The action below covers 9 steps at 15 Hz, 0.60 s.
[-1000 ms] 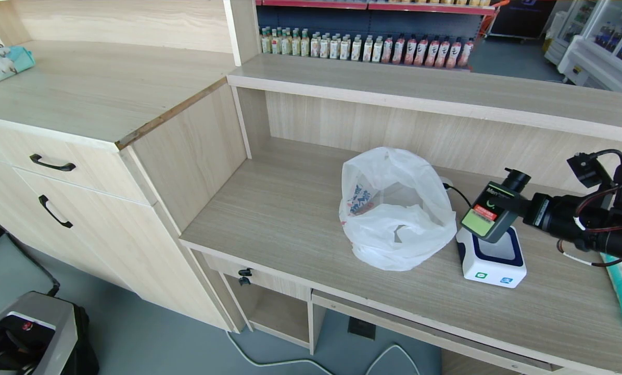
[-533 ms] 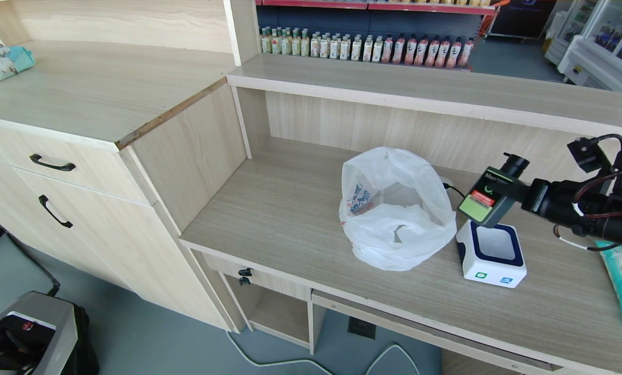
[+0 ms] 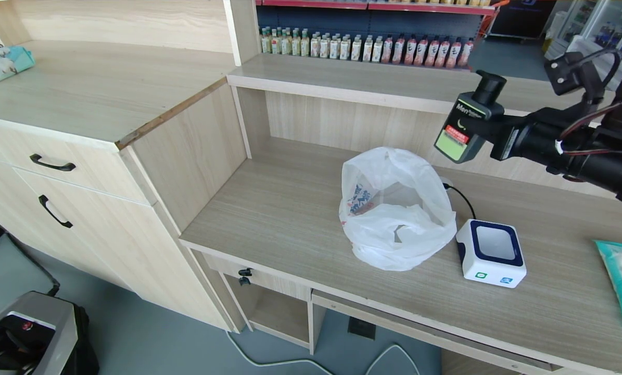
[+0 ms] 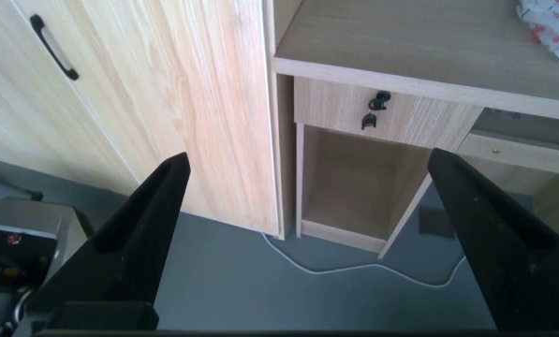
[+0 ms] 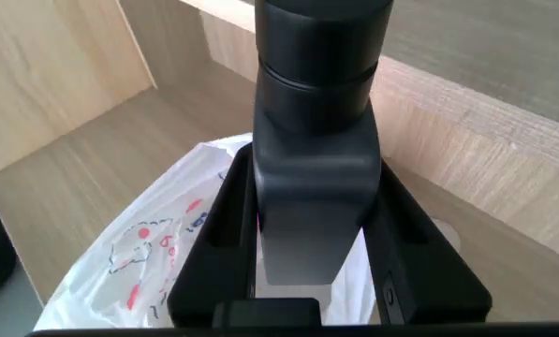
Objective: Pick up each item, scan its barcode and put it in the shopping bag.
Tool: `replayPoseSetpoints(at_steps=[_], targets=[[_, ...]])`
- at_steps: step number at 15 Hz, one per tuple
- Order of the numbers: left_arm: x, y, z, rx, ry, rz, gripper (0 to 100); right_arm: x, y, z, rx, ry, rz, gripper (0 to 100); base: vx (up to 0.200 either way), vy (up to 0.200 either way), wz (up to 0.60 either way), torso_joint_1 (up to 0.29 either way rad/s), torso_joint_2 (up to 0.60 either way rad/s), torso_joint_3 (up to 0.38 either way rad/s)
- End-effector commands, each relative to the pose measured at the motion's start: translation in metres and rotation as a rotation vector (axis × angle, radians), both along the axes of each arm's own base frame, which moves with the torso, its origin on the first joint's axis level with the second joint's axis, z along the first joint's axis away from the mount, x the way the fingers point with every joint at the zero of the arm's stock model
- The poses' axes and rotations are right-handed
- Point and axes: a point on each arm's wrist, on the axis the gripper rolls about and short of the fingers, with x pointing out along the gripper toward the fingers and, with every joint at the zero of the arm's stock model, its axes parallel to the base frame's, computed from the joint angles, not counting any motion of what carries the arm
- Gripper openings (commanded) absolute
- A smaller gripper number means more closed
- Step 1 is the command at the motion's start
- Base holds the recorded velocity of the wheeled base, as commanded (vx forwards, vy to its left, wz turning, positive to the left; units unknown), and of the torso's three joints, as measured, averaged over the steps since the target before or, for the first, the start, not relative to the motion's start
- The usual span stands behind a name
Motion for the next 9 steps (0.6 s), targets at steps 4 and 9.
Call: replayPoseSetpoints(at_steps=[4,9], targets=[[0.000,0.000,0.000,0.000,-0.001,-0.001,100,0.009,0.045,-0.020,-0.069,0.055,-0.300,0,0.000,0.000,0.00,0.000,0.00,0.000],[0.000,0.000,0.000,0.000,-0.001,0.001,100,0.008,0.047,-0.021,-0.194,0.026,-0.319,0,0.000,0.000,0.00,0.000,0.00,0.000]])
